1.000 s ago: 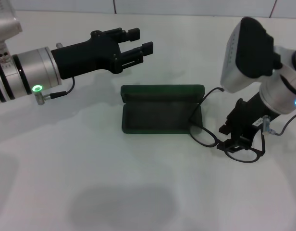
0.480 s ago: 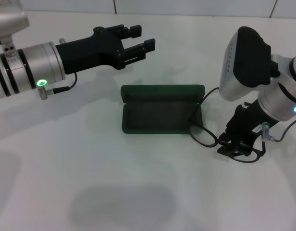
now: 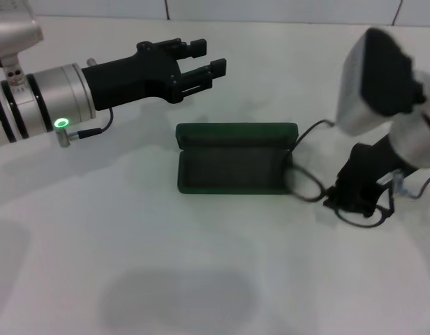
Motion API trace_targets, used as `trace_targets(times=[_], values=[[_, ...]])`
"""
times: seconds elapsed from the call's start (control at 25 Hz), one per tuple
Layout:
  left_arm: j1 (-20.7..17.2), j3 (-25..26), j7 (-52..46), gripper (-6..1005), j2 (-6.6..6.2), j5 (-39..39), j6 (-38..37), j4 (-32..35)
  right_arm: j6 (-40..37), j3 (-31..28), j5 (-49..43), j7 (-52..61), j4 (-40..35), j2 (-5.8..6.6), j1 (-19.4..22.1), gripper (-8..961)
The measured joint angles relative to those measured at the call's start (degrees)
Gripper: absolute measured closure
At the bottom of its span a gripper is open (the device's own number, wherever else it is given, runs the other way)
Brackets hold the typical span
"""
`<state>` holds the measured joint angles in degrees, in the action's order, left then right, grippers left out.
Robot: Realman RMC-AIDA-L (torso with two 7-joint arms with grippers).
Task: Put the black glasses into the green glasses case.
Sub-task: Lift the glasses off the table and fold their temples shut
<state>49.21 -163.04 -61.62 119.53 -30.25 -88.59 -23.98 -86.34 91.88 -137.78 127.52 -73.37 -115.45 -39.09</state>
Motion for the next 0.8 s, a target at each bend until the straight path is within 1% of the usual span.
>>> trace_targets(times=[0.04,0.12,0.2,0.32,0.36,0.4,0.44,0.48,0.52,0.56,0.6,0.68,0.8], values=[[0.0,0.0,0.0,444,0.0,0.0,0.0,0.0,-0.4,-1.2,0.0,-0.4,-1.0,0.03,0.7,818],[-0.1,0.0,-0.4,445,-0.03,0.0,-2.2,0.4,-2.1,-6.8,1.3,-3.3,-4.8,-0.1,3.4,846],[-0.2,0.0,-0.8,446,-0.05,0.0,-4.1,0.5,-3.1,-12.4,5.1,-7.8,-7.1,-0.34,6.5,860],[-0.3,0.0,-1.9,447,-0.06,-0.2,-8.3,0.5,-2.9,-19.5,15.9,-18.4,-5.7,-0.47,11.0,859],[-0.3,0.0,-2.4,447,-0.07,-0.3,-9.4,0.5,-2.9,-19.5,15.9,-18.4,-5.7,-0.47,11.0,859],[-0.3,0.0,-3.1,448,-0.1,-0.4,-10.9,0.5,-2.6,-22.8,23.9,-27.1,-1.8,-0.53,13.5,859],[-0.1,0.0,-3.7,448,-0.12,-0.5,-12.0,0.5,-2.6,-24.7,32.4,-37.1,4.2,-0.42,15.3,859],[0.1,0.0,-4.8,448,-0.15,-0.6,-13.3,0.6,-2.6,-25.5,36.3,-41.9,7.7,-0.28,15.9,859],[0.1,0.0,-4.8,449,-0.15,-0.6,-13.3,0.6,-2.9,-26.1,41.5,-49.2,12.4,-0.12,16.6,858],[0.5,0.0,-6.4,450,-0.19,-0.7,-14.8,0.6,-3.3,-26.5,45.5,-55.1,17.5,0.05,16.7,858],[1.3,0.0,-8.8,450,-0.28,-0.6,-16.4,0.7,-3.8,-26.8,48.7,-60.7,21.9,0.13,16.6,858],[2.6,0.0,-11.5,451,-0.42,0.0,-17.7,0.7,-4.4,-27.0,51.6,-69.4,28.2,0.2,16.1,858],[5.5,0.0,-16.5,451,-0.74,2.7,-19.1,1.0,-4.7,-26.6,51.7,-75.1,31.2,0.2,15.8,857]])
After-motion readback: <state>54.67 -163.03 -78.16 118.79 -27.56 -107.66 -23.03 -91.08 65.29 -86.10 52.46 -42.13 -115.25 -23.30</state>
